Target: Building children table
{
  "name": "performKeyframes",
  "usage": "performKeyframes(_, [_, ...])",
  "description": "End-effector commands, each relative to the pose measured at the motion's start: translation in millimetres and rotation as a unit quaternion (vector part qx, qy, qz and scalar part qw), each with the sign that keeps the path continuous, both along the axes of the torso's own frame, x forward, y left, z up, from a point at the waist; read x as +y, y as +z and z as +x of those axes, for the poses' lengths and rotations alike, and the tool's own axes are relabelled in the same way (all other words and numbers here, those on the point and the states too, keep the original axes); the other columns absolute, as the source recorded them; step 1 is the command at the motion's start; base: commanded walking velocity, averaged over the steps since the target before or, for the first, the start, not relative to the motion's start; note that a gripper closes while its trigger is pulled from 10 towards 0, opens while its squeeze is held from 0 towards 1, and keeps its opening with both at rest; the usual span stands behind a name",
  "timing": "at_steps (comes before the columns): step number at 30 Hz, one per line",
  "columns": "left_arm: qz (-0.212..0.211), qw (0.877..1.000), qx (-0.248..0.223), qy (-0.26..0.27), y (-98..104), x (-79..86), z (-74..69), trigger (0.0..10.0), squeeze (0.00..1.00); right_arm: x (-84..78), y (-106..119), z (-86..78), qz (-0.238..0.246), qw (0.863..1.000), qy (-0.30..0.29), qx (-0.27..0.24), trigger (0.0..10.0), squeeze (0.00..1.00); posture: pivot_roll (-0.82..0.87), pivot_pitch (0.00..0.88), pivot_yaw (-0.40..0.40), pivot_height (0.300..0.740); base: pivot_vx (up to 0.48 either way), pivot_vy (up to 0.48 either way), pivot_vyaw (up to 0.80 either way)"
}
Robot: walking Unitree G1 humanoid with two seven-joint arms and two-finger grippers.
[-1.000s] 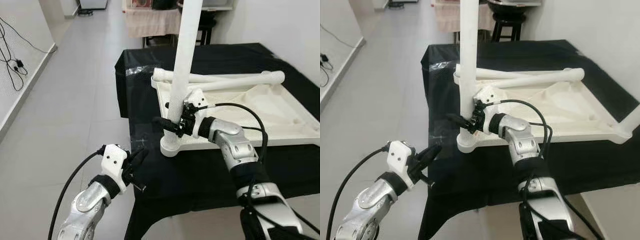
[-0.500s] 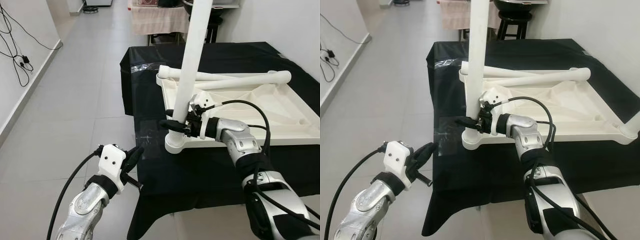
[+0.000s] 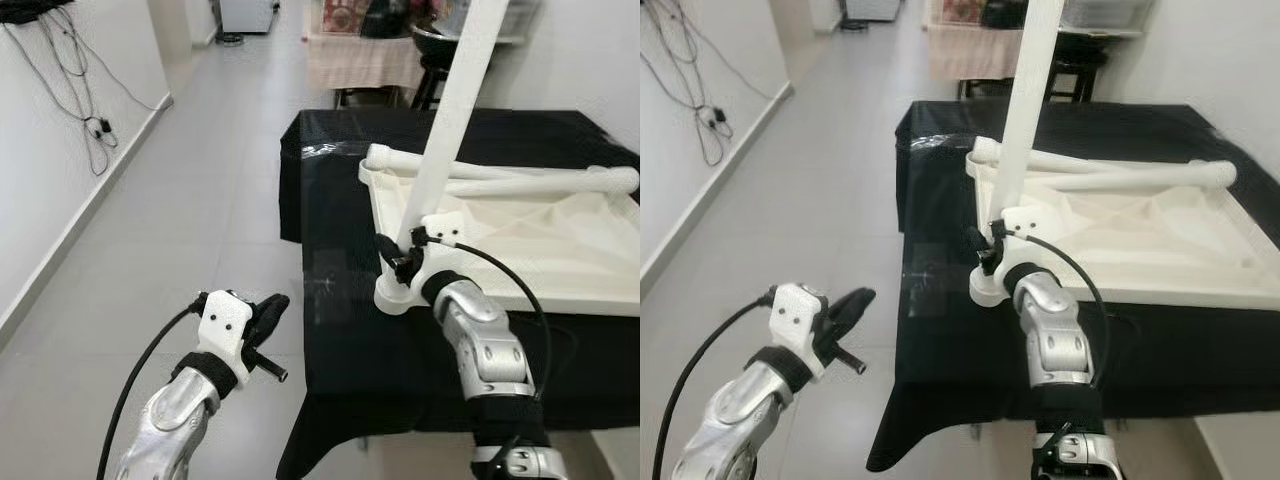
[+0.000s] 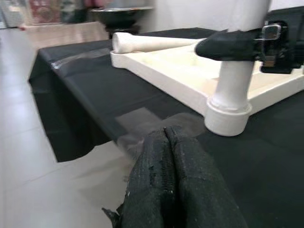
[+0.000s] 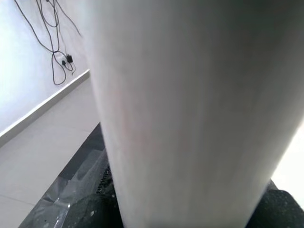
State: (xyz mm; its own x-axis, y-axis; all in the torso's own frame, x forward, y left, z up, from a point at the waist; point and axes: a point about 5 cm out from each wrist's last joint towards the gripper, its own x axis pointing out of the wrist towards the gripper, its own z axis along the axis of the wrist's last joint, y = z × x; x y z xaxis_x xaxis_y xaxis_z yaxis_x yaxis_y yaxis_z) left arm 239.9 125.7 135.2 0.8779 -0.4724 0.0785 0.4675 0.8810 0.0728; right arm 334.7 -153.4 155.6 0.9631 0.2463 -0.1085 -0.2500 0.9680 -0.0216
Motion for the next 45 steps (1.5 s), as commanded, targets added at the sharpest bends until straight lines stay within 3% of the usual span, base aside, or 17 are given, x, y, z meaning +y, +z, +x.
performKeyframes(1, [-0.004, 1.000, 0.011, -0.007, -3, -1.7, 0.6, 10.0, 0.00, -6.0, -20, -2.0, -0.019, 0.998, -0.019, 0.051, 0.0, 0.00, 0.00, 0.069, -0.053, 0.740, 0.000, 0.000, 0.00])
performKeyframes(4, [-0.006, 1.000, 0.010, -0.006, -3, -2.3, 0.9, 10.0, 0.00, -0.3, -17, 1.5, -0.019, 0.999, -0.005, 0.048, 0.0, 0.00, 0.00, 0.069, -0.056, 0.740, 0.000, 0.000, 0.00])
performKeyframes(5, [-0.007, 1.000, 0.009, -0.002, -3, -2.1, 1.3, 10.0, 0.00, 7.0, -14, 6.1, -0.012, 0.999, 0.024, 0.041, 10.0, 0.07, 0.01, 0.066, -0.054, 0.740, 0.000, 0.000, 0.00])
performKeyframes(6, [-0.007, 1.000, 0.009, -0.002, -3, -2.1, 1.3, 10.0, 0.00, 7.0, -14, 6.1, -0.012, 0.999, 0.024, 0.041, 10.0, 0.07, 0.01, 0.066, -0.054, 0.740, 0.000, 0.000, 0.00])
performKeyframes(7, [-0.007, 1.000, 0.009, 0.001, -3, -1.8, 1.7, 10.0, 0.00, 13.7, -9, 10.6, 0.000, 0.998, 0.058, 0.032, 10.0, 1.00, 0.01, 0.067, -0.054, 0.740, 0.000, 0.000, 0.00])
performKeyframes(13, [-0.009, 1.000, 0.010, -0.001, -3, -1.4, 2.3, 10.0, 0.00, 24.0, 8, 15.8, 0.022, 0.990, 0.142, 0.001, 10.0, 1.00, 0.00, 0.066, -0.047, 0.740, 0.000, 0.000, 0.00])
performKeyframes(15, [-0.010, 1.000, 0.012, -0.004, -3, -1.7, 2.5, 10.0, 0.00, 22.5, 16, 16.6, 0.020, 0.984, 0.178, -0.010, 10.0, 0.92, 0.00, 0.065, -0.047, 0.740, 0.000, 0.000, 0.00])
performKeyframes(16, [-0.011, 1.000, 0.012, -0.006, -3, -1.8, 2.5, 10.0, 0.00, 20.5, 23, 16.7, 0.022, 0.973, 0.229, -0.019, 10.0, 0.00, 0.00, 0.062, -0.047, 0.740, 0.000, 0.000, 0.00])
performKeyframes(21, [-0.011, 1.000, 0.013, -0.007, -3, -2.1, 2.5, 10.0, 0.00, 18.2, 28, 15.8, 0.018, 0.960, 0.280, -0.023, 10.0, 0.00, 0.00, 0.061, -0.048, 0.740, 0.000, 0.000, 0.00])
performKeyframes(23, [-0.011, 1.000, 0.013, -0.008, -4, -2.9, 2.1, 10.0, 0.00, 18.6, 33, 17.7, 0.005, 0.927, 0.374, -0.020, 10.0, 0.00, 0.01, 0.056, -0.050, 0.740, 0.000, 0.000, 0.00])
performKeyframes(27, [-0.010, 1.000, 0.012, -0.007, -4, -3.6, 1.8, 10.0, 0.00, 20.2, 31, 22.1, 0.004, 0.912, 0.411, -0.006, 10.0, 0.00, 0.01, 0.056, -0.050, 0.740, 0.000, 0.000, 0.00])
performKeyframes(28, [-0.010, 1.000, 0.013, -0.008, -4, -4.1, 1.7, 10.0, 0.00, 20.4, 29, 23.9, 0.007, 0.906, 0.422, 0.003, 0.0, 0.00, 0.01, 0.056, -0.050, 0.740, 0.000, 0.000, 0.00])
performKeyframes(32, [-0.010, 1.000, 0.013, -0.008, -5, -4.5, 0.8, 10.0, 0.00, 18.1, 26, 24.6, 0.029, 0.899, 0.437, 0.017, 0.0, 0.00, 0.02, 0.053, -0.053, 0.740, 0.000, 0.000, 0.00])
performKeyframes(37, [-0.011, 1.000, 0.014, -0.010, -5, -4.7, 0.0, 10.0, 0.00, 9.7, 18, 22.1, 0.019, 0.907, 0.420, 0.022, 0.0, 0.00, 0.02, 0.050, -0.053, 0.740, 0.000, 0.000, 0.00])
performKeyframes(41, [-0.011, 1.000, 0.014, -0.010, -6, -4.6, -0.5, 10.0, 0.00, 4.8, 11, 19.3, 0.009, 0.932, 0.361, 0.023, 0.0, 0.00, 0.02, 0.049, -0.058, 0.740, 0.000, 0.000, 0.00])
performKeyframes(44, [-0.011, 1.000, 0.014, -0.008, -5, -3.8, -0.8, 10.0, 0.00, 8.7, -2, 13.7, -0.004, 0.956, 0.292, 0.037, 0.0, 0.00, 0.02, 0.052, -0.061, 0.740, 0.000, 0.000, 0.00])
performKeyframes(45, [-0.010, 1.000, 0.014, -0.008, -5, -3.0, -0.8, 10.0, 0.00, 12.2, -10, 12.3, 0.004, 0.987, 0.154, 0.043, 0.0, 0.00, 0.01, 0.062, -0.060, 0.740, 0.000, 0.000, 0.00])
